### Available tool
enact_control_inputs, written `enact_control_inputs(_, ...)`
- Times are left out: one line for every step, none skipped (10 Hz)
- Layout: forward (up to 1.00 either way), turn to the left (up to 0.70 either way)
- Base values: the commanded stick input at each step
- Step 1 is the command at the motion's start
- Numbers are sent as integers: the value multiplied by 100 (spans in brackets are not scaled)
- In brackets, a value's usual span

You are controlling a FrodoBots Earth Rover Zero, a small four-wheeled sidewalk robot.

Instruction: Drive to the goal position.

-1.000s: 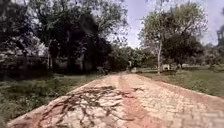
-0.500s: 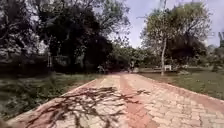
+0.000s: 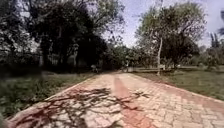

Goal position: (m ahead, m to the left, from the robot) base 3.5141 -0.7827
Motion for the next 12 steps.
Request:
enact_control_inputs(70, 0)
enact_control_inputs(70, 0)
enact_control_inputs(70, 0)
enact_control_inputs(70, 0)
enact_control_inputs(70, 0)
enact_control_inputs(70, 0)
enact_control_inputs(70, 0)
enact_control_inputs(70, 0)
enact_control_inputs(70, 0)
enact_control_inputs(70, 0)
enact_control_inputs(70, 0)
enact_control_inputs(70, 0)
